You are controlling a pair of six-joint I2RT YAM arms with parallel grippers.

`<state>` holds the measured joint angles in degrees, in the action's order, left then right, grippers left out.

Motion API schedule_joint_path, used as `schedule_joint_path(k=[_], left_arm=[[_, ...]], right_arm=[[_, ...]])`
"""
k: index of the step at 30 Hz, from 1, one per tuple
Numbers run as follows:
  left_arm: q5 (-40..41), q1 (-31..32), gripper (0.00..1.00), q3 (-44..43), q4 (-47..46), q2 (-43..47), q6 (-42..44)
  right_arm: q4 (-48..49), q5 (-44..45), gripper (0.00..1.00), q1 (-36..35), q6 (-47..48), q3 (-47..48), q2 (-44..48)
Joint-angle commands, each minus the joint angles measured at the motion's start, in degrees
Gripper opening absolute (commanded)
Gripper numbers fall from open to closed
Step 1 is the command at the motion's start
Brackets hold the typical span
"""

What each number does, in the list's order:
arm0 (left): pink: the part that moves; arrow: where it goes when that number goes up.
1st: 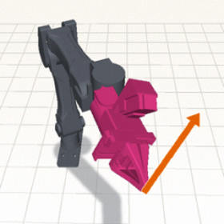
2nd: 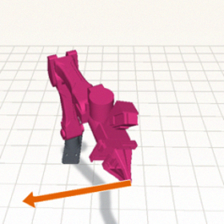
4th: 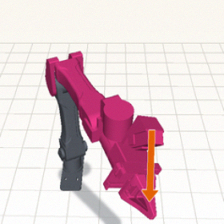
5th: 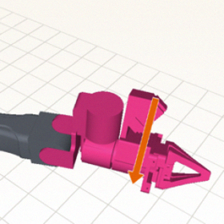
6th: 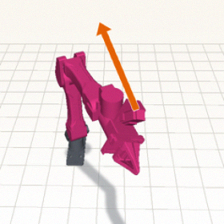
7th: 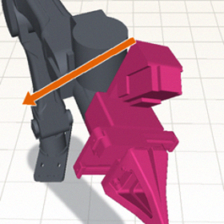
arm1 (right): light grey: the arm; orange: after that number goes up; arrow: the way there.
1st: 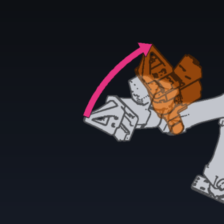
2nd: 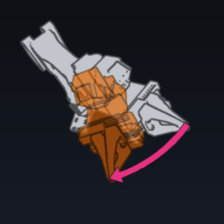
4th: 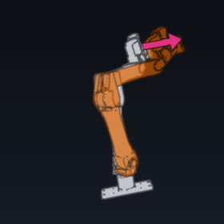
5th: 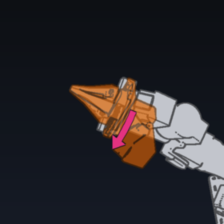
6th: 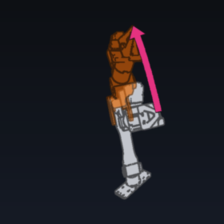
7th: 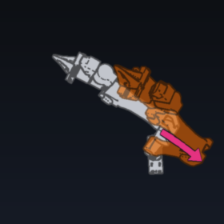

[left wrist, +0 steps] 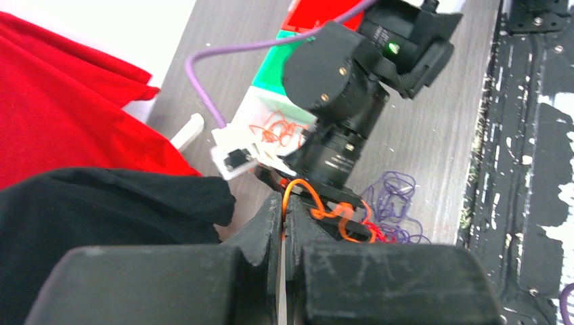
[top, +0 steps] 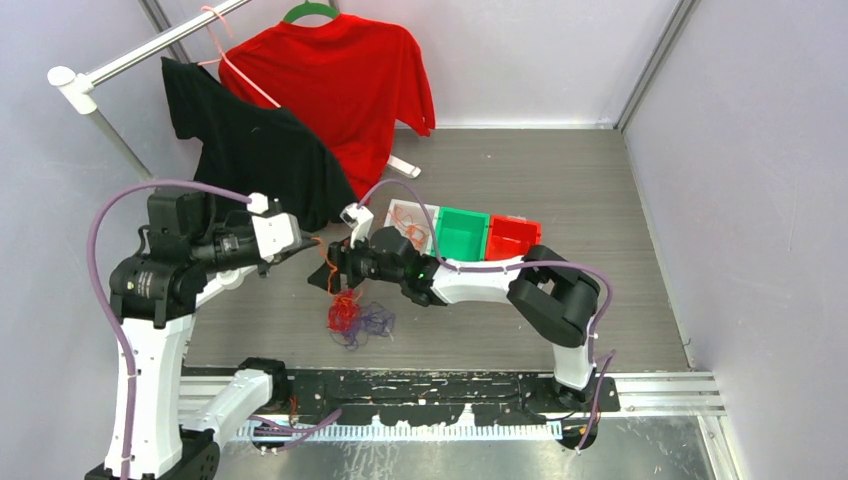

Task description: Untangle the cables

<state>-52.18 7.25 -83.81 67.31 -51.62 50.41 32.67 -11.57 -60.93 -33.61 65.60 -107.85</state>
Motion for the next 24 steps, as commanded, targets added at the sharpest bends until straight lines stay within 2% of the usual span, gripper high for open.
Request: schedule_joint_path(k=[1, 12, 16, 21, 24], left_arm=[[-0.97, 0.23, 0.00, -3.24, -9.24, 0.50, -4.90], [5.94, 0.27, 0.00, -9.69, -26.58, 0.34, -7.11], [7.93, 0.23, 0.00, -9.23, -37.52, 1.58, -9.33], [10.37, 0.22, 0.00, -11.13, -44.69, 0.73, -9.38], [13.77, 0.23, 0.00, -10.16, -54.25, 0.71, -10.13]], right_arm=[[3.54, 5.21, 0.70, -0.64, 3.18, -1.19, 0.22], [7.97, 9.16, 0.68, -0.60, 3.19, -6.51, -2.13], [9.15, 9.29, 0.68, -0.62, 2.86, -7.62, -2.34], [9.46, 9.18, 0.68, -0.69, 2.59, -8.10, -2.81], [9.65, 9.11, 0.68, -0.85, 2.54, -8.47, -3.30]])
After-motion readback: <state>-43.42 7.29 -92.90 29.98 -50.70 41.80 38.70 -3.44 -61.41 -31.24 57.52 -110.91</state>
